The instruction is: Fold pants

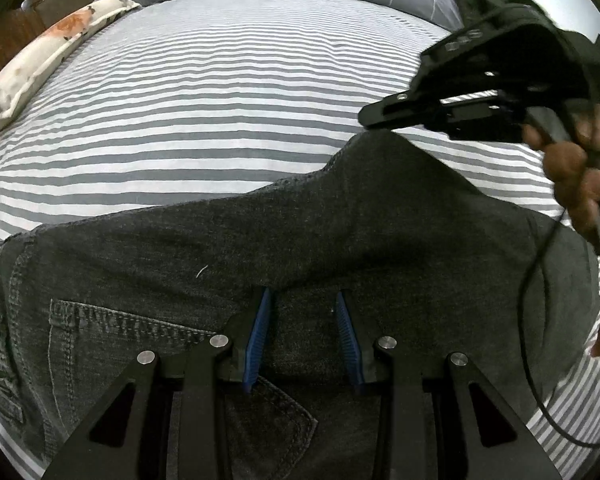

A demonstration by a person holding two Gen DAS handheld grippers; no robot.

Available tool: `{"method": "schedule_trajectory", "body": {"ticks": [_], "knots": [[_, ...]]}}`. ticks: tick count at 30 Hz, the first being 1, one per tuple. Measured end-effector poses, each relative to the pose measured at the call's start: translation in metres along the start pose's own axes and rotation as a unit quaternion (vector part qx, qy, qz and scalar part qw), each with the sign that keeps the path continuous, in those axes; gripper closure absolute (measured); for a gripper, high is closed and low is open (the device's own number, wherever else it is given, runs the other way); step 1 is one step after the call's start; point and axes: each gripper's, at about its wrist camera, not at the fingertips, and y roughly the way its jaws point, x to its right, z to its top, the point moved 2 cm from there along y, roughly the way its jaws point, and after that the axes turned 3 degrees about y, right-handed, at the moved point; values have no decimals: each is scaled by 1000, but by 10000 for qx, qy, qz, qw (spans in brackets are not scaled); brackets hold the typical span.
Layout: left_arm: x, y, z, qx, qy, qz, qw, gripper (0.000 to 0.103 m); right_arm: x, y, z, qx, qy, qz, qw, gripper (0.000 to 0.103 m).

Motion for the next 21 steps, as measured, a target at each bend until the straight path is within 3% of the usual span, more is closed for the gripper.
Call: {"method": "schedule_trajectory", "body": {"ticks": [5,8,11,13,17,21], "knots": [[1,-3,-1,28,-66,-18,10000,67,0,-10,8,378,95,-90,9992,97],[0,-12,0,180,-136,128,9997,67,-18,-33,-5,522,-323,-125,9980,97],[1,-20,2,427,-32,411,9982,67,-34,-38,-29,229,-684,64,9974,97],[1,-16,-1,299,-36,443,9986,67,-38,-27,-45,-10,-769,41,9970,97],[3,-9,-5,241,141,569,9980,67,-23,0,-53,-136,-565,-323,9978,97],[11,-1,-8,256,389,780,9959,67,-6,9,-47,246,-161,-547,9981,101]]}}
